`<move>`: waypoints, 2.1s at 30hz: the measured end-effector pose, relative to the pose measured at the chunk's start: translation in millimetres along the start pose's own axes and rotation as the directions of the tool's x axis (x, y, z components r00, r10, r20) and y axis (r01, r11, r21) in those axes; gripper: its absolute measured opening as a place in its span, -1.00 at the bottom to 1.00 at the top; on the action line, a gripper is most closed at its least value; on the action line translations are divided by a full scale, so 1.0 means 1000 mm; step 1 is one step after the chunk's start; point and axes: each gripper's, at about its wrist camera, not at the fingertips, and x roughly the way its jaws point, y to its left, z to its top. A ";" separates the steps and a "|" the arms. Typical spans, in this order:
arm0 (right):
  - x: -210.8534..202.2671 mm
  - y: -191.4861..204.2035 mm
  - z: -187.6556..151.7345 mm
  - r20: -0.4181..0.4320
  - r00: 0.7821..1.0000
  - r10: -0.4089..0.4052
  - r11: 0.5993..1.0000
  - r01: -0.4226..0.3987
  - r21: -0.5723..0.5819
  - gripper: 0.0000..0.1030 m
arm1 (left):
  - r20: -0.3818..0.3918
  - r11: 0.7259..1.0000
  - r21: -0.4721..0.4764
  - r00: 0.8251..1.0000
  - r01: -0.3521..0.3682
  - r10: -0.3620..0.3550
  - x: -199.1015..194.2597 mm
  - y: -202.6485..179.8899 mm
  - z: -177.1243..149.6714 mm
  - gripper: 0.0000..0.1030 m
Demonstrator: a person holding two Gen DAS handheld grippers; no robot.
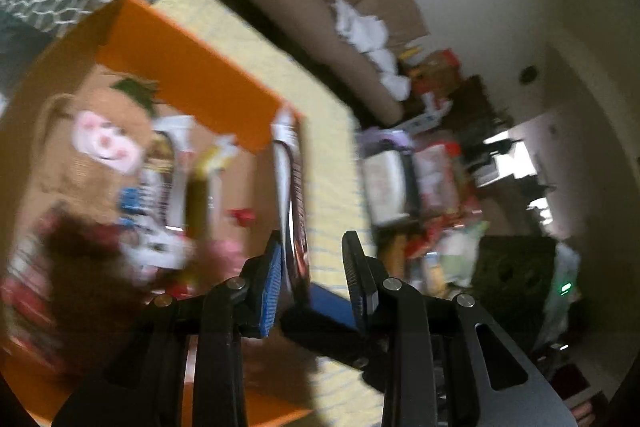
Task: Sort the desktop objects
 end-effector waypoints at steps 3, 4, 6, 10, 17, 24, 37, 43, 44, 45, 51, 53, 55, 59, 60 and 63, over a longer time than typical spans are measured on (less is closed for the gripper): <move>0.028 -0.005 0.007 -0.020 1.000 -0.018 1.000 0.018 0.017 -0.26 | -0.034 0.998 0.002 0.997 -0.065 0.065 0.007 0.023 0.007 -0.44; 0.038 -0.006 0.009 -0.034 0.999 -0.028 0.999 0.029 0.023 -0.26 | -0.046 0.996 0.000 0.995 -0.084 0.084 0.012 0.029 0.009 -0.43; 0.051 -0.008 0.009 -0.050 0.998 -0.045 0.998 0.047 0.030 -0.23 | -0.059 0.988 0.025 0.987 -0.151 0.152 0.013 0.034 0.015 -0.33; 0.063 -0.007 0.009 -0.077 0.996 -0.052 0.998 0.054 0.027 -0.13 | -0.011 0.971 0.085 0.975 -0.222 0.224 -0.004 0.033 0.024 0.06; 0.059 0.006 0.006 -0.077 0.992 -0.099 0.995 0.098 -0.023 0.10 | 0.022 0.917 0.184 0.934 -0.354 0.356 -0.028 0.025 0.020 0.34; 0.029 0.013 -0.011 0.003 0.967 -0.254 0.960 0.252 -0.121 0.52 | 0.126 0.857 0.253 0.893 -0.450 0.432 -0.059 0.016 -0.012 0.74; -0.006 0.007 -0.054 0.132 0.898 -0.420 0.891 0.436 -0.126 1.00 | 0.253 0.727 0.330 0.798 -0.603 0.547 -0.068 -0.007 -0.072 1.00; -0.030 -0.015 -0.076 0.201 0.860 -0.469 0.863 0.495 -0.100 1.00 | 0.329 0.681 0.378 0.778 -0.627 0.535 -0.060 -0.033 -0.106 1.00; -0.034 -0.019 -0.078 0.208 0.855 -0.475 0.861 0.500 -0.093 1.00 | 0.333 0.680 0.385 0.781 -0.624 0.528 -0.057 -0.039 -0.110 1.00; -0.039 -0.025 -0.081 0.214 0.849 -0.482 0.857 0.508 -0.085 1.00 | 0.336 0.685 0.392 0.788 -0.615 0.515 -0.053 -0.044 -0.115 1.00; -0.066 -0.070 -0.098 0.217 0.822 -0.526 0.836 0.547 -0.045 1.00 | 0.330 0.704 0.431 0.825 -0.565 0.459 -0.019 -0.082 -0.143 1.00; -0.075 -0.089 -0.105 0.212 0.817 -0.536 0.833 0.552 -0.021 1.00 | 0.324 0.710 0.440 0.834 -0.551 0.446 -0.006 -0.092 -0.152 1.00; -0.083 -0.107 -0.111 0.204 0.814 -0.544 0.832 0.555 0.002 1.00 | 0.313 0.715 0.450 0.844 -0.535 0.435 0.008 -0.102 -0.161 1.00; -0.092 -0.136 -0.122 0.191 0.806 -0.560 0.823 0.568 0.015 1.00 | 0.296 0.704 0.480 0.852 -0.524 0.433 0.038 -0.117 -0.179 1.00; -0.093 -0.141 -0.124 0.188 0.805 -0.562 0.822 0.569 0.018 1.00 | 0.288 0.706 0.482 0.854 -0.519 0.433 0.046 -0.119 -0.184 1.00; -0.095 -0.160 -0.131 0.176 0.811 -0.558 0.827 0.561 0.032 1.00 | 0.278 0.701 0.485 0.852 -0.524 0.444 0.062 -0.120 -0.195 1.00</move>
